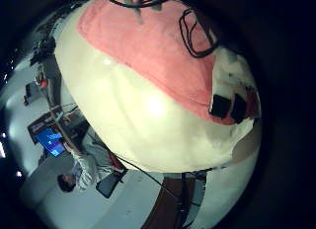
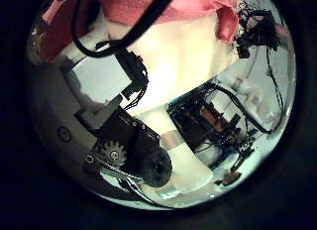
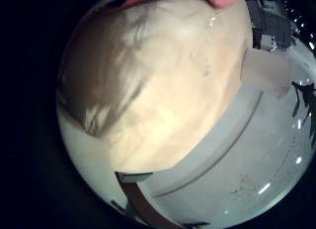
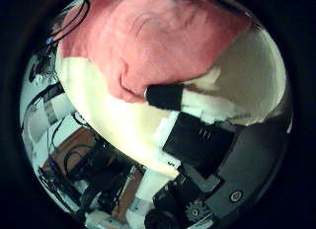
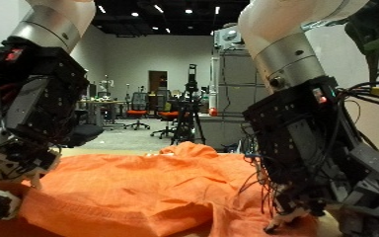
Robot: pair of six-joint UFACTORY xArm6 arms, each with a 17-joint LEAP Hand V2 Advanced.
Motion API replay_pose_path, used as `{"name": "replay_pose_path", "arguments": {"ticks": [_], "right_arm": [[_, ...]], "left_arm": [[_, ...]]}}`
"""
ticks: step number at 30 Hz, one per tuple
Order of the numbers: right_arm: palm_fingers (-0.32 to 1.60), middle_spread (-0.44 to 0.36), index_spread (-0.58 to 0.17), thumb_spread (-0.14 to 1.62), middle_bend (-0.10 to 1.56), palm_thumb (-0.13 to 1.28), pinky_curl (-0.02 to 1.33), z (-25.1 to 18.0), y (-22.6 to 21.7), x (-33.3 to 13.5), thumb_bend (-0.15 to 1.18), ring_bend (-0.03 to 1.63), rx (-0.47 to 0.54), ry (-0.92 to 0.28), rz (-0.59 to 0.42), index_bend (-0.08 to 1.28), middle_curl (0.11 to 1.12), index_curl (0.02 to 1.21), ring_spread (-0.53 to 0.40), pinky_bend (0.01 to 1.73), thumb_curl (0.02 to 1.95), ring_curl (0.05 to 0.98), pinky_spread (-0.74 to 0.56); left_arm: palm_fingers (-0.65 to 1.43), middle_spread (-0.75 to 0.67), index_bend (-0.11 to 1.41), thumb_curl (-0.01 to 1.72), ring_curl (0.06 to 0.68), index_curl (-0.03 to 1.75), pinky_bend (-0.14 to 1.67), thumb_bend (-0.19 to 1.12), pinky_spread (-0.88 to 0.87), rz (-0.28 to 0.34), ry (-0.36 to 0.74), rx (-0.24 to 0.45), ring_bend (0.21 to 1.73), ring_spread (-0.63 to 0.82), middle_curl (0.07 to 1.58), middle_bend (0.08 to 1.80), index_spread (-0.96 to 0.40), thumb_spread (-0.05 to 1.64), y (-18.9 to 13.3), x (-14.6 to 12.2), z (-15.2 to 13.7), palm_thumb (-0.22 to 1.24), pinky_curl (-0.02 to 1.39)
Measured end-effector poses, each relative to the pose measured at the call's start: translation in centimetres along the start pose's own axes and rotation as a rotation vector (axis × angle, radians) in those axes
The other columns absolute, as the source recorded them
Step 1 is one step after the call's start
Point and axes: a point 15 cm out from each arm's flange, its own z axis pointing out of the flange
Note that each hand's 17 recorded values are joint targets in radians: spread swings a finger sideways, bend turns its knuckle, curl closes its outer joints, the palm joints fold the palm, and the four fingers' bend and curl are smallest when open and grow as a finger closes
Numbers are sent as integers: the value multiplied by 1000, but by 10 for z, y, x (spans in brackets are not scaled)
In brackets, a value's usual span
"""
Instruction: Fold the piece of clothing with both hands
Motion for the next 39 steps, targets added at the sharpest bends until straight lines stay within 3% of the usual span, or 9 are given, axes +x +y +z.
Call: {"name": "replay_pose_path", "arguments": {"ticks": [6,12,21,27,39], "right_arm": [[1233,-161,-304,1053,1188,1063,632,-26,24,28,136,1285,37,-1,82,1005,765,748,-230,1246,497,596,-306],[1174,-142,-279,1078,1259,1079,687,-56,48,30,112,1338,73,-18,107,1068,772,779,-215,1289,540,635,-270],[1154,-126,-258,1093,1303,1101,730,-110,84,18,70,1362,201,-67,112,1090,757,791,-208,1290,594,658,-241],[1163,-125,-251,1086,1315,1118,742,-127,86,17,44,1366,258,-74,122,1098,740,789,-206,1272,627,659,-242],[1166,-116,-243,1081,1335,1136,766,-125,74,27,-5,1377,292,-71,130,1108,717,783,-205,1252,678,659,-245]], "left_arm": [[1103,-610,461,609,555,1083,1229,-25,-612,7,2,-8,1377,-432,1134,925,-707,875,16,1,-7,774,567],[1108,-610,446,606,553,1095,1227,-27,-611,30,7,-1,1375,-434,1135,917,-715,875,36,5,-19,768,566],[1115,-613,445,605,551,1110,1223,-25,-617,110,126,-30,1369,-436,1139,907,-726,878,69,33,-47,763,561],[1117,-615,442,600,551,1115,1222,-24,-620,104,96,-7,1365,-435,1142,903,-730,888,75,25,-60,758,559],[1118,-618,436,595,551,1123,1221,-24,-613,104,97,-15,1358,-434,1146,899,-736,895,72,23,-57,759,560]]}}
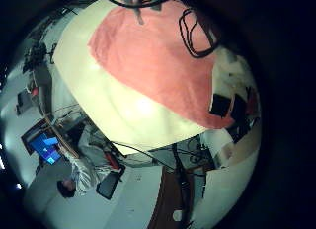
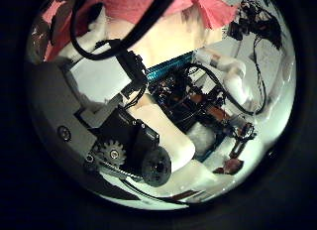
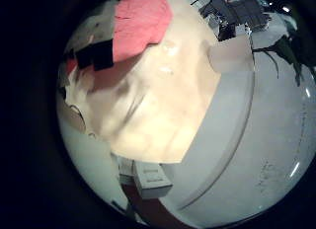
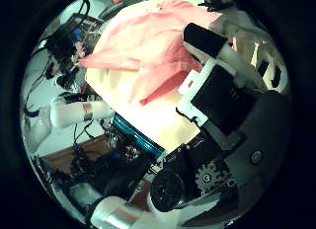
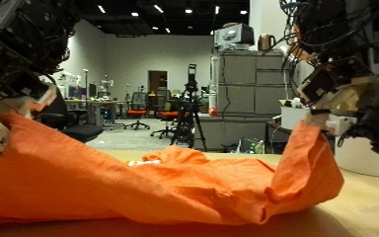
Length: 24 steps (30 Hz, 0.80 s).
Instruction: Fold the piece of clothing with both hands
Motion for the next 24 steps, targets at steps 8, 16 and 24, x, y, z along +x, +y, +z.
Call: {"name": "replay_pose_path", "arguments": {"ticks": [8,16,24], "right_arm": [[1173,-113,-239,1069,1341,1139,778,-35,-37,14,-9,1380,141,1,45,1116,702,776,-202,1234,708,655,-249],[1180,-112,-234,1064,1339,1111,786,-80,-111,34,-17,1385,229,-32,85,1122,689,769,-197,1223,724,647,-254],[851,-157,-310,1140,1144,788,682,-42,-99,29,-40,1261,152,-53,59,787,608,692,-252,1106,577,575,-457]], "left_arm": [[1119,-620,432,595,550,1126,1220,-25,-615,-36,-3,67,1357,-434,1148,897,-740,890,-2,-24,-37,762,559],[1120,-622,430,593,550,1128,1220,-25,-618,-88,88,133,1357,-434,1150,895,-742,895,-13,-59,-81,759,558],[1115,-624,431,591,551,1130,1213,-25,-621,-71,124,106,1360,-434,1151,892,-745,892,-13,-56,-66,764,558]]}}
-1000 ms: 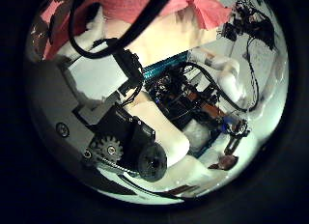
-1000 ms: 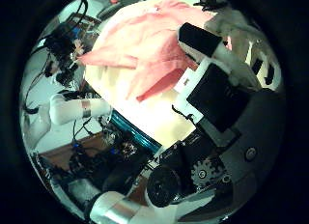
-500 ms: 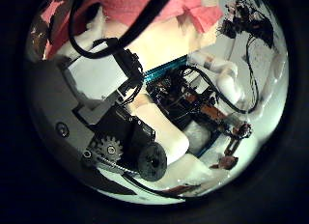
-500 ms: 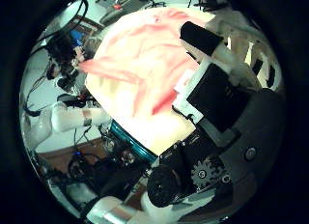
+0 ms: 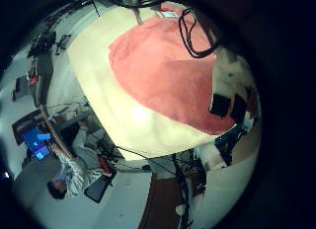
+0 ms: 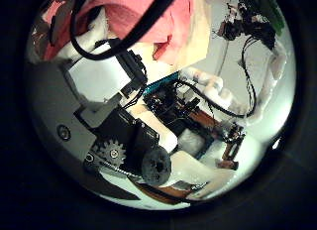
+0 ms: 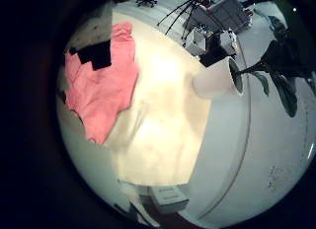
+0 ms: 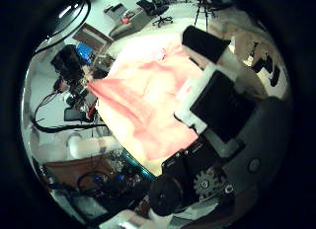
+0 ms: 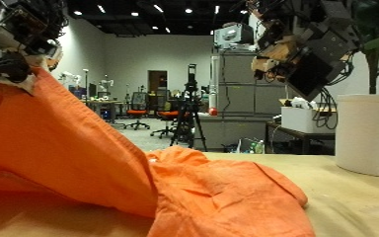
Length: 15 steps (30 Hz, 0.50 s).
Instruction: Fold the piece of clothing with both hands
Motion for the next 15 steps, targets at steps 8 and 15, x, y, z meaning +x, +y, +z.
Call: {"name": "replay_pose_path", "arguments": {"ticks": [8,15], "right_arm": [[448,-239,-377,1054,1015,707,568,84,65,-45,-42,1089,-158,-57,-161,664,563,653,-299,853,493,502,-482],[243,-226,-377,996,921,596,475,118,100,-80,-46,923,-264,-90,-259,632,516,593,-216,646,417,417,-196]], "left_arm": [[1112,-627,415,587,552,1133,1211,-24,-624,-6,-6,-17,1362,-434,1152,891,-747,895,-5,-10,7,764,562],[1113,-629,410,588,551,1136,1206,-25,-623,-5,-2,-19,1362,-434,1153,890,-750,895,-7,-10,8,760,563]]}}
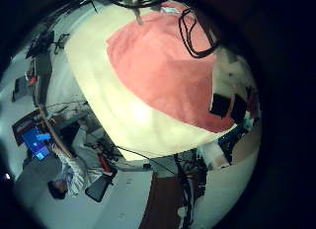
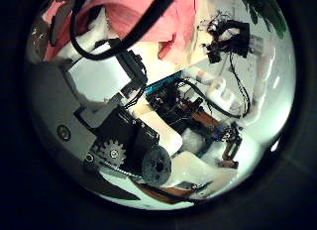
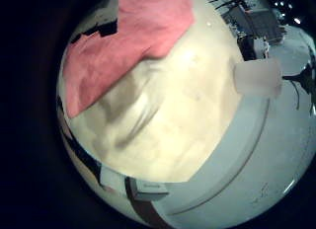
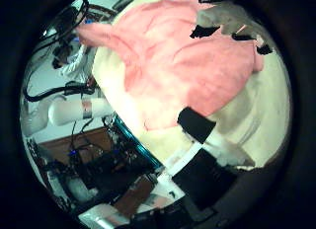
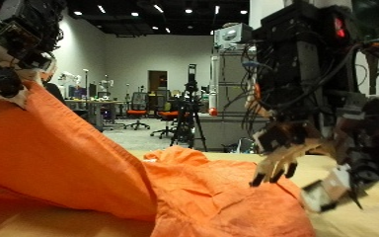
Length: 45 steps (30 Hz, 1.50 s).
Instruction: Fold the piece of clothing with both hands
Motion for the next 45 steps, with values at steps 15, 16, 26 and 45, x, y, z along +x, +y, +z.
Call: {"name": "replay_pose_path", "arguments": {"ticks": [15,16,26,45], "right_arm": [[178,-95,-351,934,688,506,371,46,23,-45,-36,721,-131,-23,-114,516,424,501,-80,524,346,312,94],[175,-88,-346,929,668,503,368,52,24,-46,-36,708,-148,-27,-115,498,416,492,-71,524,344,305,108],[199,-36,-298,904,513,507,320,66,16,-36,-30,610,-156,24,-107,347,362,417,19,458,333,254,186],[1320,-229,-428,908,970,660,519,61,-11,-22,-11,1141,-46,82,-81,700,618,665,-283,1063,356,493,-430]], "left_arm": [[1111,-635,408,588,553,1142,1201,-24,-621,-3,12,-19,1358,-436,1159,883,-748,902,2,1,11,753,564],[1112,-635,408,586,553,1142,1200,-26,-621,-3,12,-20,1358,-437,1159,883,-748,903,2,1,11,750,565],[1113,-639,406,582,554,1144,1198,-24,-621,-6,12,-24,1357,-437,1164,879,-745,907,4,0,12,748,567],[1114,-644,404,580,555,1147,1194,-21,-622,-5,10,-23,1355,-438,1170,874,-742,917,7,2,13,759,570]]}}
